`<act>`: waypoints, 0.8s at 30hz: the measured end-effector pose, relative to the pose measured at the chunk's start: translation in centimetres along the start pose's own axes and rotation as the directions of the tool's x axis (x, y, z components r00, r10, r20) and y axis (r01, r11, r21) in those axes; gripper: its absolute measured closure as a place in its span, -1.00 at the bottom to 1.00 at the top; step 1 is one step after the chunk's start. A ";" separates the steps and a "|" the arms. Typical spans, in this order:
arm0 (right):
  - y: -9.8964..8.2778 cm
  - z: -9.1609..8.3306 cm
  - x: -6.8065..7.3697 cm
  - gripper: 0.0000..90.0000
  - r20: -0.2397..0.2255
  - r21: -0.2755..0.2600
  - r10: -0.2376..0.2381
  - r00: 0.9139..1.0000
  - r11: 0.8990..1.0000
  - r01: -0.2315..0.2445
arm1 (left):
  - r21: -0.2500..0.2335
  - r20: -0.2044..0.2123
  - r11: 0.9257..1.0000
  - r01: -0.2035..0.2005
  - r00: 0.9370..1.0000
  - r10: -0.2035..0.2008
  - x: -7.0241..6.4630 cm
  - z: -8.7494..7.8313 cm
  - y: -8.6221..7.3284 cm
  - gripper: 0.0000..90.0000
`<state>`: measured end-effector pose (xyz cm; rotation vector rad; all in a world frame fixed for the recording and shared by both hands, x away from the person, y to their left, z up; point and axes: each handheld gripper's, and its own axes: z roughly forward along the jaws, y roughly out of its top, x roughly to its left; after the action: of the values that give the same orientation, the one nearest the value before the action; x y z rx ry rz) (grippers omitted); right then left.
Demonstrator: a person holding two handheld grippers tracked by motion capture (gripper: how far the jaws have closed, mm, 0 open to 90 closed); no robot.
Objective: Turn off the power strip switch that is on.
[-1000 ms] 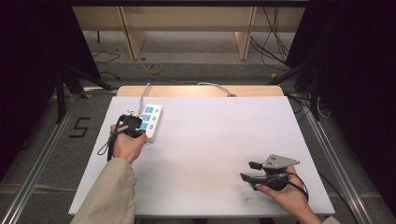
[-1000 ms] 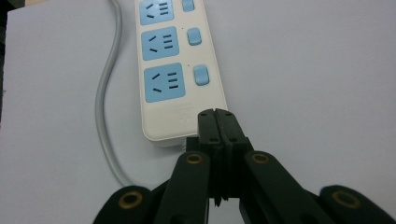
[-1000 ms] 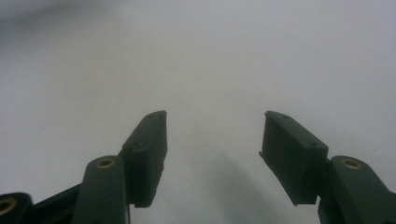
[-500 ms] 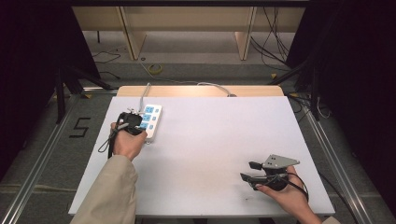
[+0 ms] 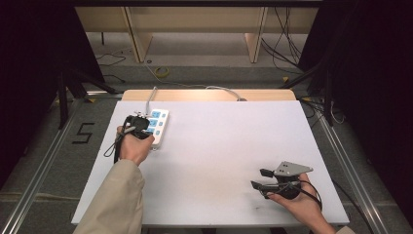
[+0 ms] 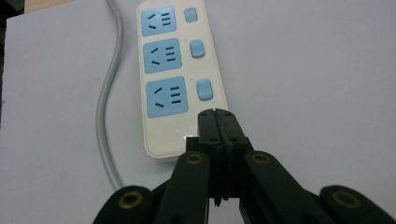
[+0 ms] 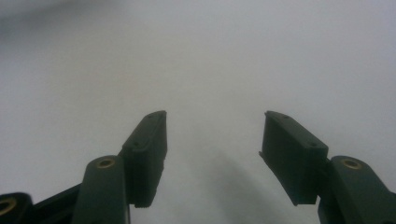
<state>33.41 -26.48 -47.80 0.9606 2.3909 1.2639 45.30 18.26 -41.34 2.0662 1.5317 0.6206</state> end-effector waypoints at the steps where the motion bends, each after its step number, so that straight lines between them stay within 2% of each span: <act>1: 0.0 0.0 0.0 -0.08 0.000 0.001 0.000 1.000 1.000 0.000 | 0.000 0.000 1.000 0.004 1.000 -0.004 0.0 0.0 0.1 1.00; 24: 0.0 0.0 -0.1 -0.08 0.002 0.003 0.001 1.000 1.000 -0.001 | -0.001 -0.011 1.000 0.009 1.000 -0.009 0.5 0.6 0.9 1.00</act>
<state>33.43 -26.55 -47.82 0.9636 2.3917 1.2597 46.47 18.48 -41.19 2.0574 1.5464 0.6301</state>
